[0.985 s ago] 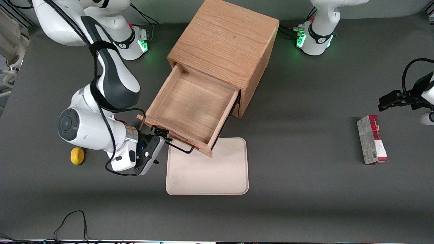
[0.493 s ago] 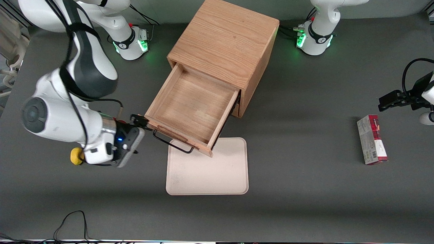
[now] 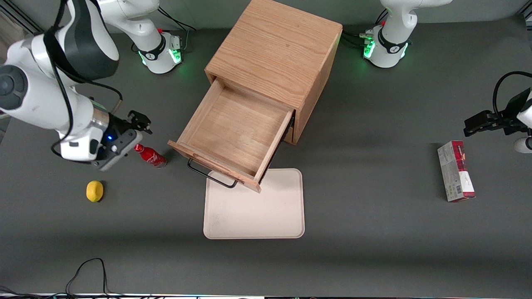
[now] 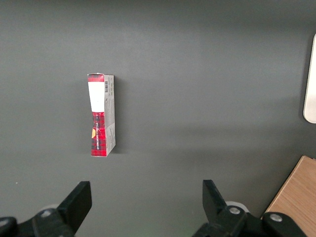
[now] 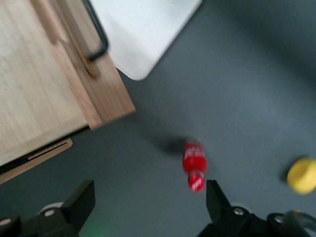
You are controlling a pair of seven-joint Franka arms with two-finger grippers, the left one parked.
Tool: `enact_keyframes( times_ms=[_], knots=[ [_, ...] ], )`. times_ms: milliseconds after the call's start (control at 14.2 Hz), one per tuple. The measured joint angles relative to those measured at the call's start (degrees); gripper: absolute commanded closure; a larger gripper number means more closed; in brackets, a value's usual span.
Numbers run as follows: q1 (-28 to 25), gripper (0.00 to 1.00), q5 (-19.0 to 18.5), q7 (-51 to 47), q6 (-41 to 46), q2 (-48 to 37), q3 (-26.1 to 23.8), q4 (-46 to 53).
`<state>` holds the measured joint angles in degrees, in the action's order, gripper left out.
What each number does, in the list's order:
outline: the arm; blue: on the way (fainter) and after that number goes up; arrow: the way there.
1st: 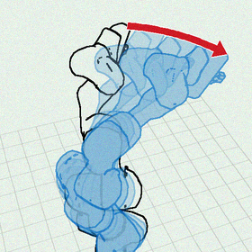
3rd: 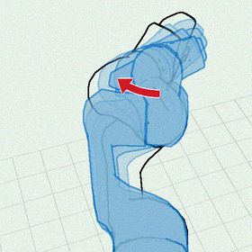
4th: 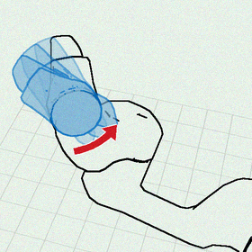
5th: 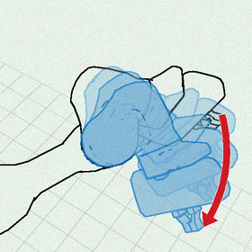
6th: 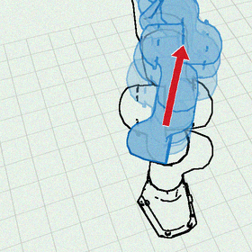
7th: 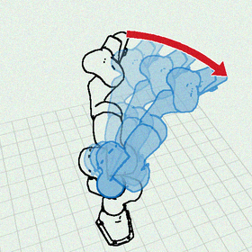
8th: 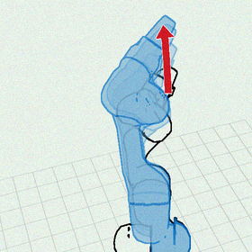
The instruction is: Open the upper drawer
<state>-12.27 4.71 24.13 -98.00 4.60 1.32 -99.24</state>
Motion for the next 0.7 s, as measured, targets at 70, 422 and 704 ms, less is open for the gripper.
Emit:
enact_keyframes(
  times_ms=[70, 422, 704],
  knots=[
    [0.0, 0.00, -0.1, -2.8, 0.0, -2.2, 1.3, -2.4],
    [0.1, 0.00, -0.1, -16.6, 0.1, -6.4, 5.8, -4.7],
    [0.0, 0.00, -0.1, -20.2, 1.4, -6.9, 7.5, -3.4]
  ],
)
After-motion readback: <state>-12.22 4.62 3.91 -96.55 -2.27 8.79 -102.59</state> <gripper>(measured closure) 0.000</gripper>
